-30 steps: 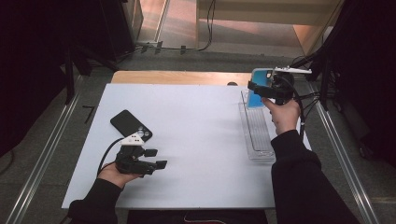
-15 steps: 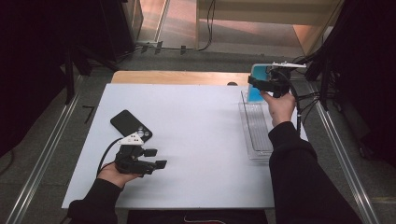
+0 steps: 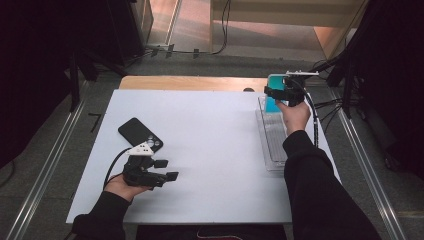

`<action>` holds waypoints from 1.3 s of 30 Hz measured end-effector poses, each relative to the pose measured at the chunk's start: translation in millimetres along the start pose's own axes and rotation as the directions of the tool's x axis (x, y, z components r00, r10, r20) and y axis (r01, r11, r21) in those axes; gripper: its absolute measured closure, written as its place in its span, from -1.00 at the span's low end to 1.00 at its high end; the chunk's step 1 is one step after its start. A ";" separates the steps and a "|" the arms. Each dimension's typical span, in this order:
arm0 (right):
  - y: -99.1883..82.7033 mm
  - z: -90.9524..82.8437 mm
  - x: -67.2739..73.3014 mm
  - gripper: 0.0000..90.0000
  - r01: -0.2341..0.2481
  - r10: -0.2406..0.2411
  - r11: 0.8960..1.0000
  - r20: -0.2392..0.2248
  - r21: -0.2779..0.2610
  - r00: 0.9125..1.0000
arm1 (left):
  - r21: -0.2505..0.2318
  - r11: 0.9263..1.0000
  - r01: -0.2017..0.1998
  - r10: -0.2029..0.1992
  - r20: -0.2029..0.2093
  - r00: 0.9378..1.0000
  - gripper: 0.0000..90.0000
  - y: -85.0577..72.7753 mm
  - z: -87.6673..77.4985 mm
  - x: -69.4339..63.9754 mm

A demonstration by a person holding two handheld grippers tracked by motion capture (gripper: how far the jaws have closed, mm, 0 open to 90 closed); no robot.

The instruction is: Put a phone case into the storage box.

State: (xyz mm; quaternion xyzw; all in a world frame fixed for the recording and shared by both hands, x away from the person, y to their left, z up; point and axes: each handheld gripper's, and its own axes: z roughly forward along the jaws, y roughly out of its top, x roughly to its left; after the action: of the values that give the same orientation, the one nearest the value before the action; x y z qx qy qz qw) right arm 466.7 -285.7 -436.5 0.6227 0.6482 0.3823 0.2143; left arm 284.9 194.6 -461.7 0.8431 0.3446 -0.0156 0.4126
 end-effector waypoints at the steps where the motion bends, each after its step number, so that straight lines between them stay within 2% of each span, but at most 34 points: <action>1: -1.0 2.0 -0.3 -0.66 -0.004 0.004 1.000 0.002 0.004 1.000 | 0.002 1.000 0.001 -0.001 -0.002 1.000 -0.29 -0.1 0.0 -0.1; 13: -7.8 21.1 -2.8 -0.67 -0.012 0.012 0.999 -0.003 0.037 1.000 | 0.000 1.000 0.002 -0.002 0.001 1.000 -0.29 -0.7 0.1 0.2; 27: -6.5 26.4 -0.3 -0.72 0.011 -0.010 0.999 -0.017 0.048 1.000 | 0.003 1.000 0.005 -0.005 0.009 1.000 -0.28 -0.3 0.1 -0.3; 30: -5.5 26.4 -0.1 -0.80 0.025 -0.024 0.998 -0.028 0.049 0.999 | -0.001 1.000 0.010 -0.010 0.007 1.000 -0.28 -0.3 -0.2 0.5; 33: -4.5 25.8 0.7 -0.99 0.032 -0.030 0.998 -0.025 0.052 0.999 | -0.002 1.000 0.010 -0.010 0.006 1.000 -0.28 -0.4 -0.3 0.6; 39: -2.8 19.6 -3.0 -1.00 0.006 -0.003 0.998 -0.056 0.067 0.998 | -0.007 1.000 0.016 -0.016 -0.003 1.000 -0.28 -0.5 -2.9 0.8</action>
State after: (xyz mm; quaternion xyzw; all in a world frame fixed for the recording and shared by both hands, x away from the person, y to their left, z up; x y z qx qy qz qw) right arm 480.1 -284.0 -451.2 0.6172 0.6677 0.3772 0.1761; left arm 284.5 197.3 -460.4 0.8388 0.3521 -0.0164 0.4148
